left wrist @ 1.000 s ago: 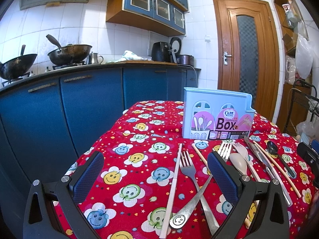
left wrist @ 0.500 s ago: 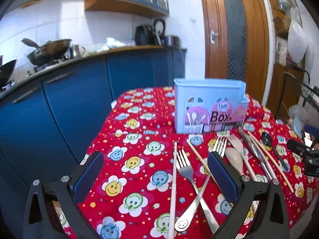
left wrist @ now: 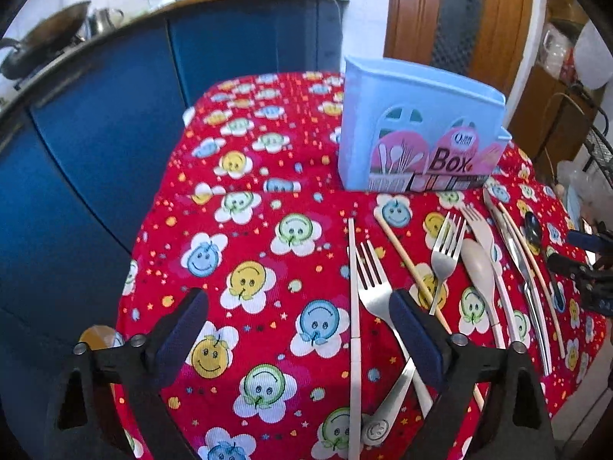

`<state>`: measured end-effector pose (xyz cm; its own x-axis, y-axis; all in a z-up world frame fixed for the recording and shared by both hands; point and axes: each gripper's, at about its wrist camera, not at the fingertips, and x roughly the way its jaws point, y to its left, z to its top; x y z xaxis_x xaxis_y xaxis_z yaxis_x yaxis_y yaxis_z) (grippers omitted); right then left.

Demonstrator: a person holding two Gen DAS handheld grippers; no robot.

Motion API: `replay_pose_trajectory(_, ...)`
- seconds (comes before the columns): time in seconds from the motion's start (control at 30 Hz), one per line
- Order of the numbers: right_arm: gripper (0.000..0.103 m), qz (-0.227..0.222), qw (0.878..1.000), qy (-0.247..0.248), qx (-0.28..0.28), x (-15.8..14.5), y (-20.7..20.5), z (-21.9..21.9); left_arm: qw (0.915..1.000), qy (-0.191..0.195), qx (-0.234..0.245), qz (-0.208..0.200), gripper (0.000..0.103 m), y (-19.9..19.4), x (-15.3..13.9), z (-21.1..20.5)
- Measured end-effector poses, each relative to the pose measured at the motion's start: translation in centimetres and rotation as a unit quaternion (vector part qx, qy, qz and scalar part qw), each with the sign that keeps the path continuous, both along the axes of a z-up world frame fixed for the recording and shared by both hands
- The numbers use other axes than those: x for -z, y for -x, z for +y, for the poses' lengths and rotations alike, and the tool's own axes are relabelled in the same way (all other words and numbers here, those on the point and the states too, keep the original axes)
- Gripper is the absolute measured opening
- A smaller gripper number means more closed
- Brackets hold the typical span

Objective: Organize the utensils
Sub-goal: 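Close the right tool on the black spoon while the left tool grasps a white chopstick, then lift the black spoon with the right tool while the left tool carries the white chopstick to the blue box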

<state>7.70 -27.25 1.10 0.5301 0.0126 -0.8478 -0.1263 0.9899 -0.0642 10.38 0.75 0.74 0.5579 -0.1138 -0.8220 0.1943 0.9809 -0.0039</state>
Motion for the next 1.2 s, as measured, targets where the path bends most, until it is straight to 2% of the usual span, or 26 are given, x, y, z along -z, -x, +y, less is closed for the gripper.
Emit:
replay_pose_trajectory(0.2, 0.057, 0.074, 0.997, -0.023, -0.016, 0.9, -1.6, -0.6, 0.9976, 0.002, 0.027, 0.064, 0.073, -0.9, 0.8, -0.1)
replay_pose_trajectory(0.3, 0.052, 0.108, 0.993, -0.036, -0.021, 1.4, -2.2, -0.7, 0.9939, 0.021, 0.056, 0.093, 0.059, -1.3, 1.2, -0.4)
replay_pose_trajectory(0.37, 0.05, 0.12, 0.992, -0.037, -0.021, 1.4, -2.5, -0.7, 0.9913, 0.023, 0.062, 0.114, 0.042, -1.7, 1.5, -0.5)
replay_pose_trajectory(0.47, 0.046, 0.137, 0.99, -0.039, -0.022, 1.3, -2.9, -0.7, 0.9872, 0.036, 0.067, 0.14, 0.033, -2.3, 1.6, -0.4)
replay_pose_trajectory(0.57, 0.043, 0.152, 0.988, -0.029, -0.027, 1.4, -3.1, -0.6, 0.9845, 0.036, 0.071, 0.157, 0.027, -2.6, 1.4, -0.7)
replay_pose_trajectory(0.77, 0.034, 0.182, 0.982, -0.026, -0.033, 1.2, -3.7, 0.0, 0.9747, 0.028, 0.071, 0.21, 0.026, -3.2, 2.1, -1.4)
replay_pose_trajectory(0.9, 0.028, 0.189, 0.981, -0.027, -0.029, 1.2, -4.8, 0.2, 0.9732, 0.015, 0.08, 0.215, 0.024, -3.9, 2.1, -2.2)
replay_pose_trajectory(0.97, 0.021, 0.189, 0.981, -0.026, -0.025, 1.1, -5.4, 0.4, 0.9741, 0.007, 0.085, 0.209, 0.013, -3.9, 2.1, -2.6)
replay_pose_trajectory(1.07, 0.012, 0.181, 0.983, -0.02, -0.025, 1.2, -5.9, 0.5, 0.9756, 0.024, 0.074, 0.205, 0.006, -4.3, 2.1, -2.3)
replay_pose_trajectory(1.2, 0.007, 0.166, 0.985, -0.035, -0.019, 1.2, -5.8, -0.5, 0.9773, 0.051, 0.065, 0.195, 0.005, -4.9, 2.1, -1.7)
